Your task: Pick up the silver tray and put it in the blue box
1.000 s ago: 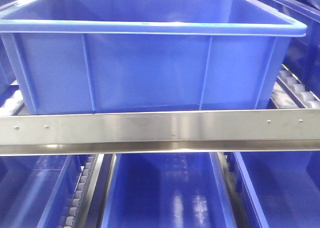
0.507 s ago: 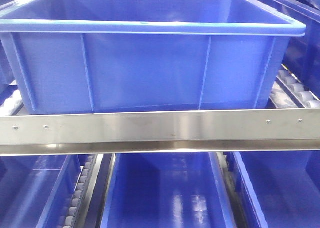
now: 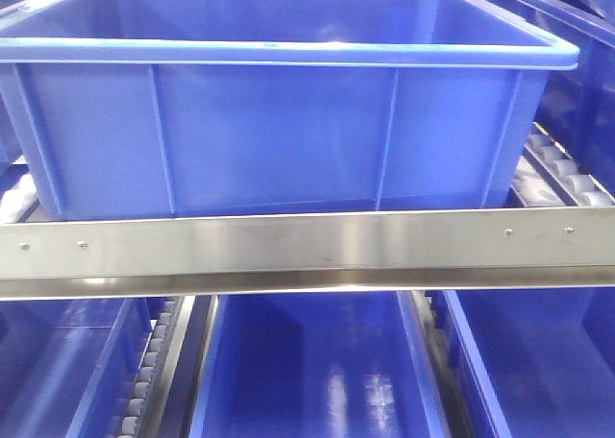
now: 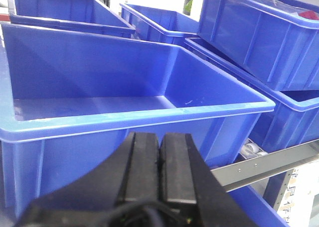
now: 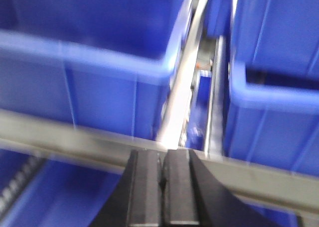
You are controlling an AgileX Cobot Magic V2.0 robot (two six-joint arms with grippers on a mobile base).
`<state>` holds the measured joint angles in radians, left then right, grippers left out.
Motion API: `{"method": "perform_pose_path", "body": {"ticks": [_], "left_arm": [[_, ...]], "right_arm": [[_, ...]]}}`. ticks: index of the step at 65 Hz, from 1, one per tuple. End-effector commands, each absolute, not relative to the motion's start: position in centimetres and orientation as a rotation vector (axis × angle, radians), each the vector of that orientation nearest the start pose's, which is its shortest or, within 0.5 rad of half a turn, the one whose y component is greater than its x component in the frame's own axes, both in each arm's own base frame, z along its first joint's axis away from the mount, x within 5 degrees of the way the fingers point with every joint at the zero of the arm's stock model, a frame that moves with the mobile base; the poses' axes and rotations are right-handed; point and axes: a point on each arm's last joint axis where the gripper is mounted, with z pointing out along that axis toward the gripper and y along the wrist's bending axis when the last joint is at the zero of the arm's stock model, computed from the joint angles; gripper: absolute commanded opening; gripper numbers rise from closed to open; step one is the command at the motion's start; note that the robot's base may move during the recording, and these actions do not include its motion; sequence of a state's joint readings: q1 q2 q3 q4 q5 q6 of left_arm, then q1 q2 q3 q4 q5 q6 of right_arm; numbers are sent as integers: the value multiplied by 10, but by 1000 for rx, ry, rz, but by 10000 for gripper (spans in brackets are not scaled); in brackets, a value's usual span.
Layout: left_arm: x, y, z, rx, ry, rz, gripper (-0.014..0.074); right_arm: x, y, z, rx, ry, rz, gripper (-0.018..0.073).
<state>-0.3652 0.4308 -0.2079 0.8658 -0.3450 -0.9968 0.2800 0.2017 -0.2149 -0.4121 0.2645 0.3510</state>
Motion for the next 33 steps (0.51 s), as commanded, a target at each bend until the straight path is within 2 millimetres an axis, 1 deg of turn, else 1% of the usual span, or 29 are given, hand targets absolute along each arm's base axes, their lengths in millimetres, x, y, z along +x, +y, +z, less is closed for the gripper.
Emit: {"method": "perform_pose_path", "body": {"ticks": [1, 6, 18, 26, 29, 33], "left_arm": [[81, -60, 286, 378, 1393, -673, -98], [81, -60, 286, 378, 1393, -673, -98], [81, -60, 286, 378, 1391, -674, -98], [81, -60, 286, 378, 1391, -674, -98], [81, -60, 286, 378, 1391, -674, -98], [81, -60, 286, 378, 1391, -674, -98]], "right_arm": [[65, 10, 258, -208, 1625, 75, 49], [66, 9, 253, -180, 1609, 72, 49], [67, 10, 257, -166, 1540, 78, 49], [69, 6, 247, 29, 1555, 170, 49], [70, 4, 242, 28, 1533, 111, 49], [70, 0, 236, -12, 1484, -14, 49]]}}
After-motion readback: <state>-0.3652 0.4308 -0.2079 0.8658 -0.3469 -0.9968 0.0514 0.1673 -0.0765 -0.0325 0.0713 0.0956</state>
